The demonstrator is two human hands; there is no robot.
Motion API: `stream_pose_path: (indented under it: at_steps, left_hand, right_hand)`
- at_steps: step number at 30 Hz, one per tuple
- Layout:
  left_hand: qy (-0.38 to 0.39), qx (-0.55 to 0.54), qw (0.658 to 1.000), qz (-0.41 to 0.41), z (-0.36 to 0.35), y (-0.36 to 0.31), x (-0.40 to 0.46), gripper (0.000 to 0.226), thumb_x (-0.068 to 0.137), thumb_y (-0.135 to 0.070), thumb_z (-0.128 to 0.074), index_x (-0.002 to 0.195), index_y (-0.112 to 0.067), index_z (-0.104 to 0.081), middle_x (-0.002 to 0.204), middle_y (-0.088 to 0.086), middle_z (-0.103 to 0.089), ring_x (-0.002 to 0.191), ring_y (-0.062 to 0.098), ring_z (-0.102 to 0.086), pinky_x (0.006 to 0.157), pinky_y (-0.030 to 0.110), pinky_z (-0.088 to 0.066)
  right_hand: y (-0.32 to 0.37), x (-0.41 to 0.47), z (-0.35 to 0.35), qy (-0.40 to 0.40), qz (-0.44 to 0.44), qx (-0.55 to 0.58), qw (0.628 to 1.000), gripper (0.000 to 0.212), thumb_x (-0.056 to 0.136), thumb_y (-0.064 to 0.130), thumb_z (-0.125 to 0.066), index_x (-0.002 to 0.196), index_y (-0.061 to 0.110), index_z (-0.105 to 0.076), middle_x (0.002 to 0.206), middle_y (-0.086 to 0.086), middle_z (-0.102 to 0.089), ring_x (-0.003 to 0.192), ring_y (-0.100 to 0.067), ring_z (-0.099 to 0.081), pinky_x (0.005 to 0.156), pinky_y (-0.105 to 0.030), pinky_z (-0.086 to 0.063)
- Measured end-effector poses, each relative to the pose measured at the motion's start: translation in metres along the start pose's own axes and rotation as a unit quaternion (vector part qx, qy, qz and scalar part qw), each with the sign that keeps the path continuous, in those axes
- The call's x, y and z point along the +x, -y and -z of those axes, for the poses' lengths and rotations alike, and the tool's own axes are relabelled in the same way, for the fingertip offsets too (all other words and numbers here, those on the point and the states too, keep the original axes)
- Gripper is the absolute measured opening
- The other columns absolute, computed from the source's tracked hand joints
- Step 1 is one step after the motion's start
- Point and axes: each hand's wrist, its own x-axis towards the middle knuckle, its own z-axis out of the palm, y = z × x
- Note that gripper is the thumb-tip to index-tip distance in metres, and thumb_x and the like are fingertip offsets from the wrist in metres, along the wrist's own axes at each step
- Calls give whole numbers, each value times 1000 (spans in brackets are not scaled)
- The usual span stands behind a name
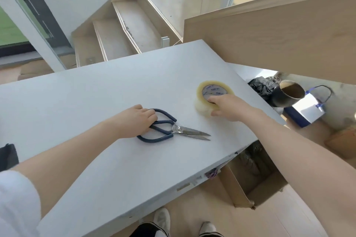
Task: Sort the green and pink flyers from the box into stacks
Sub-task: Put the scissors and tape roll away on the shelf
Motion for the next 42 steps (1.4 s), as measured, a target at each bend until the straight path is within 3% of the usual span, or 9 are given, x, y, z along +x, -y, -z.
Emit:
stream_pose_path:
  at_steps: [5, 9, 16, 20, 23, 28, 32, 37, 42]
  left_hand:
    - [54, -1, 999, -1, 13, -32, 3, 26, 99, -21, -37, 123, -18, -44, 122, -4, -49, 110, 16, -51, 88, 27, -37]
    - [-40, -17, 998, -40, 34, -70, -3, 35, 72, -8, -72, 100, -22, -57, 94, -9, -62, 86, 13, -62, 67, 24, -47]
    - [-80, 15, 995, -61, 43, -218, -4, 32, 54, -8, -82, 78, -19, -65, 70, -6, -63, 64, 15, -61, 55, 23, -44]
    - [59, -37, 997, 24, 26, -293, -11, 31, 88, -9, -55, 118, -15, -53, 118, 0, -59, 108, 19, -53, 86, 28, -42]
    - [94, -67, 987, 108, 15, -319, -15, 30, 93, -8, -43, 122, -13, -47, 126, 2, -53, 119, 21, -45, 93, 29, -37]
    - [95, -106, 971, 193, -25, -331, -19, 21, 90, -14, -53, 109, -5, -56, 108, 11, -60, 104, 29, -55, 79, 36, -43]
    - [56, -105, 968, 223, -100, -319, -3, 32, 44, -12, -87, 66, -9, -63, 61, 6, -61, 56, 26, -61, 42, 27, -44]
    - [14, -170, 927, 334, -181, -283, 29, 31, 89, -20, -57, 118, -9, -56, 115, 9, -60, 110, 30, -53, 82, 39, -47]
    - [-77, -185, 891, 407, -222, -242, 62, 34, 95, -28, -46, 123, -10, -51, 119, 11, -57, 109, 31, -51, 82, 40, -44]
  right_hand:
    - [-7, -41, -5, -42, -14, 34, 998, 52, 91, 28, -54, 140, 25, -35, 137, -4, -49, 123, -28, -46, 94, -39, -43]
    - [-16, -87, -24, -91, 5, -8, 996, 40, 92, 30, -52, 129, 18, -44, 116, -8, -61, 106, -30, -55, 74, -34, -41]
    - [-43, -197, -59, -110, 46, -7, 993, 37, 92, 30, -52, 126, 16, -45, 109, -10, -62, 100, -30, -55, 71, -35, -38]
    - [-49, -241, -86, -84, 49, -16, 995, 36, 91, 31, -54, 124, 18, -47, 112, -8, -62, 103, -32, -55, 73, -34, -41]
    - [-46, -254, -112, -70, 63, -26, 995, 35, 91, 32, -54, 121, 16, -48, 111, -9, -63, 100, -33, -57, 75, -39, -49]
    - [-41, -231, -168, -75, 59, -48, 994, 35, 92, 29, -52, 123, 13, -47, 112, -12, -64, 102, -36, -55, 77, -39, -45]
    - [-46, -173, -221, -93, 41, -59, 993, 34, 93, 22, -51, 126, 14, -46, 112, -11, -64, 101, -35, -56, 84, -38, -43]
    - [-68, -90, -266, -193, 40, -72, 978, 40, 87, 8, -52, 127, 11, -49, 112, -14, -61, 106, -34, -52, 96, -40, -36]
    - [-85, -32, -281, -319, 21, -104, 942, 48, 88, 2, -47, 134, 11, -42, 129, -13, -52, 119, -33, -45, 111, -37, -17]
